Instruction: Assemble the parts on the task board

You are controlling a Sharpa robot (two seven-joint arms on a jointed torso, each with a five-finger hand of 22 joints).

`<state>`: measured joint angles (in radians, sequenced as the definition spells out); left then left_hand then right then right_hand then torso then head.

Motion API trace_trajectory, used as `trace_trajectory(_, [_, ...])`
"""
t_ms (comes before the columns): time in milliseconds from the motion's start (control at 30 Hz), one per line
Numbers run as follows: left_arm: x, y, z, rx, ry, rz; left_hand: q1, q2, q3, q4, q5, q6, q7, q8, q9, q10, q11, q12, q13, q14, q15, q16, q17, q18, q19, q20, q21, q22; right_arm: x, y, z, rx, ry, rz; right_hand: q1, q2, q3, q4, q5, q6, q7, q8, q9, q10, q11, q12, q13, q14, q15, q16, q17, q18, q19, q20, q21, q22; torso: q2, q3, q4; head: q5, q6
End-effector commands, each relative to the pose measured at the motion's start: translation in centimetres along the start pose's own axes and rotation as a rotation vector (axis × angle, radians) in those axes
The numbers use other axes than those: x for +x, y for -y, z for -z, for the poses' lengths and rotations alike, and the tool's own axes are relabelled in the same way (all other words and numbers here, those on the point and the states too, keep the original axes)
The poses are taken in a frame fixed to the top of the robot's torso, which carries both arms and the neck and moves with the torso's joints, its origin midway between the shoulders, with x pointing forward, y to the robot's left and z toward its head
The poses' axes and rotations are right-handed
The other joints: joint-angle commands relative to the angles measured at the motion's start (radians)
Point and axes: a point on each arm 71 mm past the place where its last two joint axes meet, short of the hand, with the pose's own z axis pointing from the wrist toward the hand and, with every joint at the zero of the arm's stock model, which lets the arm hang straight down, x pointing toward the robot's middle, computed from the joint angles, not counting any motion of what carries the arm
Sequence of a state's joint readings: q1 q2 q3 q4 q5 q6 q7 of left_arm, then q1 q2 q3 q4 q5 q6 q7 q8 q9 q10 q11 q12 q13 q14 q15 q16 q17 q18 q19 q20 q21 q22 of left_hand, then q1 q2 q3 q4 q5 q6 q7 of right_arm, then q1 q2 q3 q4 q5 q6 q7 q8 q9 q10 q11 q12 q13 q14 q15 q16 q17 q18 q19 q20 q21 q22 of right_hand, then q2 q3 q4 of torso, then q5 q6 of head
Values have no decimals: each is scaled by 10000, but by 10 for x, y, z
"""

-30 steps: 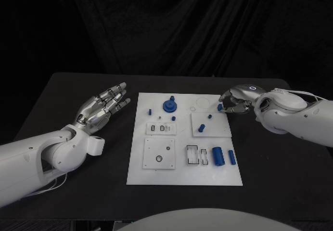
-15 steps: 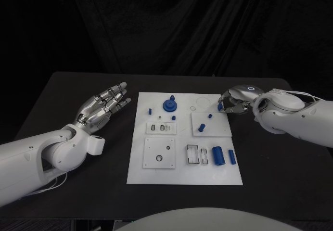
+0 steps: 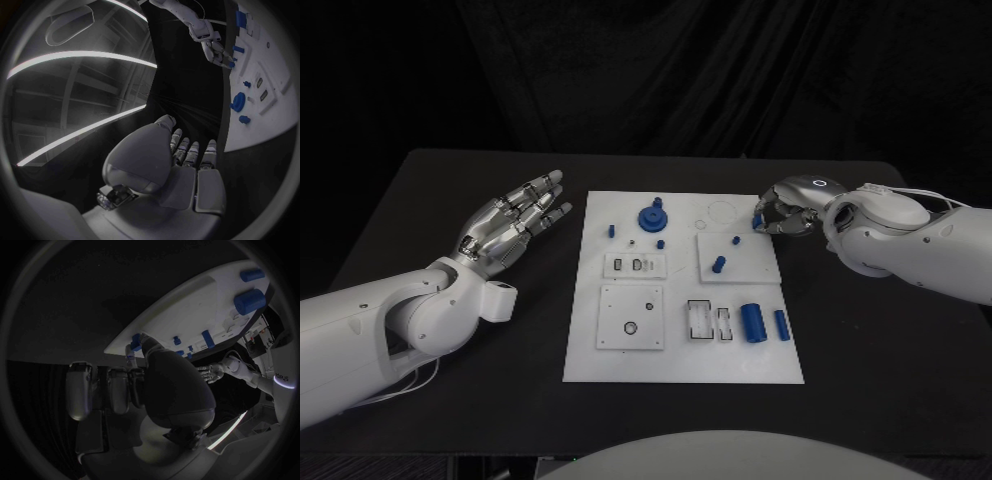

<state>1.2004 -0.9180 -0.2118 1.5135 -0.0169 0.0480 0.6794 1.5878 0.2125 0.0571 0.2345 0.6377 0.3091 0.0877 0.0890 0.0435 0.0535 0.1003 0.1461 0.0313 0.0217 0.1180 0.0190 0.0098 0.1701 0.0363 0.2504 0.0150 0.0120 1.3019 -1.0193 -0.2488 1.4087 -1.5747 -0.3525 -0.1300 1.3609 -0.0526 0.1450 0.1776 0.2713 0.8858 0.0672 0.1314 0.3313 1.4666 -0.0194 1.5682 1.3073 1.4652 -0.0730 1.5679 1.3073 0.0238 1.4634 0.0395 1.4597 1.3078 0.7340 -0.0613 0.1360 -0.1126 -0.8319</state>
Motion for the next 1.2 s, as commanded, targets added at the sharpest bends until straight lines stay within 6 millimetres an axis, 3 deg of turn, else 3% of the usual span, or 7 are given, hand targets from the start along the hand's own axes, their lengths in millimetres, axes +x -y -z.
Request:
trace_trajectory(33, [2,1,0,248,-137,107,-6,-108,62,-22,-16,-21,4,-45,2,-26,5,67,-1,20,72,30,13,115,-20,60,31,11,0,0,0,18,135,40,112,38,11,-67,85,75,-8,46,45,1042,47,26,2635,1056,58,29,2635,65,376,69,-62,2230,-3,-3,-9,18,-12])
trace_trajectory(333, [2,1,0,232,-134,108,-20,-123,89,-27,-32,-48,3,-53,-1,-37,28,91,-2,20,83,30,13,114,-22,65,29,10,0,0,-1,7,229,40,223,182,101,-110,308,235,-40,142,225,1042,23,26,2635,1056,40,29,2635,68,371,56,-76,2227,-1,-2,1,25,-22])
trace_trajectory(400, [2,1,0,221,-131,107,-20,-123,89,-27,-32,-48,3,-53,-1,-37,28,91,-2,20,83,30,13,114,-22,65,29,10,-1,0,-1,-25,327,24,276,263,160,-131,539,353,-68,207,331,1042,1,26,2635,1056,24,29,2635,68,372,42,-77,2227,-1,-2,3,24,-23])
trace_trajectory(833, [0,1,2,172,-85,90,-26,-133,92,-28,-37,-46,-7,-53,-1,-40,31,97,-2,23,85,33,14,115,-19,66,30,12,-8,-13,8,-458,1140,-260,325,214,226,-184,1264,675,-80,355,650,1042,-29,26,2635,1056,-15,29,2635,51,421,2,-11,2250,-6,1,-4,102,-49])
trace_trajectory(1033, [-1,1,3,150,-31,56,-28,-136,92,-28,-38,-34,-8,-50,1,-39,30,103,-1,24,85,34,15,115,-17,66,31,12,-23,-35,16,-971,1600,-525,347,153,235,-208,1370,834,-61,425,755,1042,-22,26,2635,1056,-16,29,2635,50,427,-4,-9,2251,-10,0,-15,129,-90])
trace_trajectory(1200, [-1,1,3,125,-13,40,-31,-141,91,-27,-39,-31,-9,-49,1,-40,29,105,-1,25,84,35,15,115,-15,65,32,13,-35,-72,25,-1763,1893,-451,343,111,224,-218,1383,894,-61,451,800,1042,-19,26,2635,1056,-16,29,2635,47,438,-6,5,2255,-19,-10,-11,140,-172])
